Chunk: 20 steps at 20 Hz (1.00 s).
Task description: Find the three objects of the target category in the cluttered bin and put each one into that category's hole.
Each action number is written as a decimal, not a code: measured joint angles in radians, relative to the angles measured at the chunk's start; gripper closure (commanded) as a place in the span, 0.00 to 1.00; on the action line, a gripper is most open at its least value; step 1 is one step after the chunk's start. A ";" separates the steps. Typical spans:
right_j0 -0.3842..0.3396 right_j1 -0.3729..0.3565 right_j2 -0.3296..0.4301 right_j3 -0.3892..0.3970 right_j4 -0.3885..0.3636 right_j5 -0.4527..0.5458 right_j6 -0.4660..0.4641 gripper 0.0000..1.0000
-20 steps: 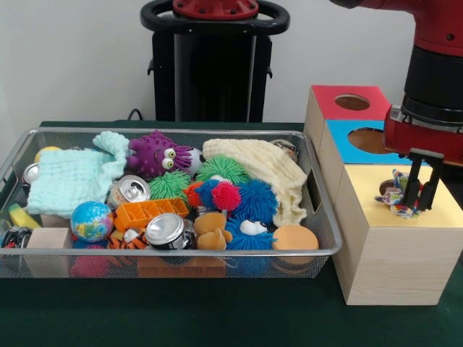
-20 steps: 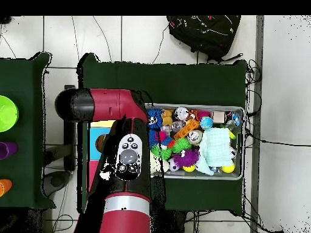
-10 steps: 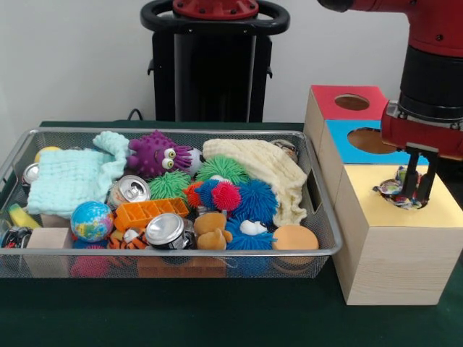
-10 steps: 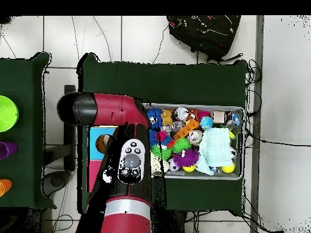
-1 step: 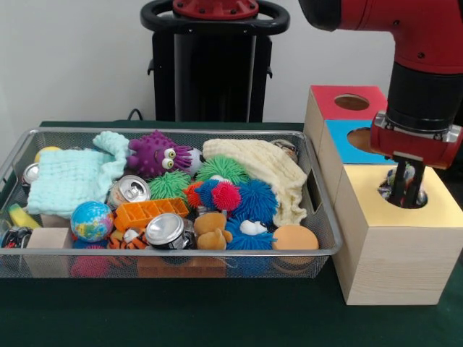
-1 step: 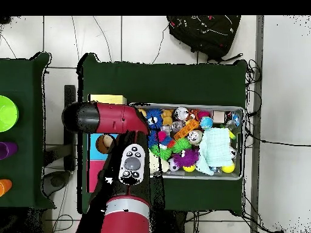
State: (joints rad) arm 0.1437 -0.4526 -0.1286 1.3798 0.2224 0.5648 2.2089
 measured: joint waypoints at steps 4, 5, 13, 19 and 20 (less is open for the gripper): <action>0.003 0.029 0.000 0.000 -0.001 -0.043 0.000 1.00; 0.003 0.038 0.000 0.000 0.000 -0.049 0.000 1.00; 0.002 0.066 -0.007 -0.011 0.000 -0.059 0.000 1.00; 0.004 0.059 -0.021 -0.013 0.000 -0.031 0.000 1.00; 0.006 0.056 -0.025 -0.016 0.000 -0.015 0.000 1.00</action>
State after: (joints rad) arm 0.1496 -0.3966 -0.1531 1.3634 0.2222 0.5493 2.2089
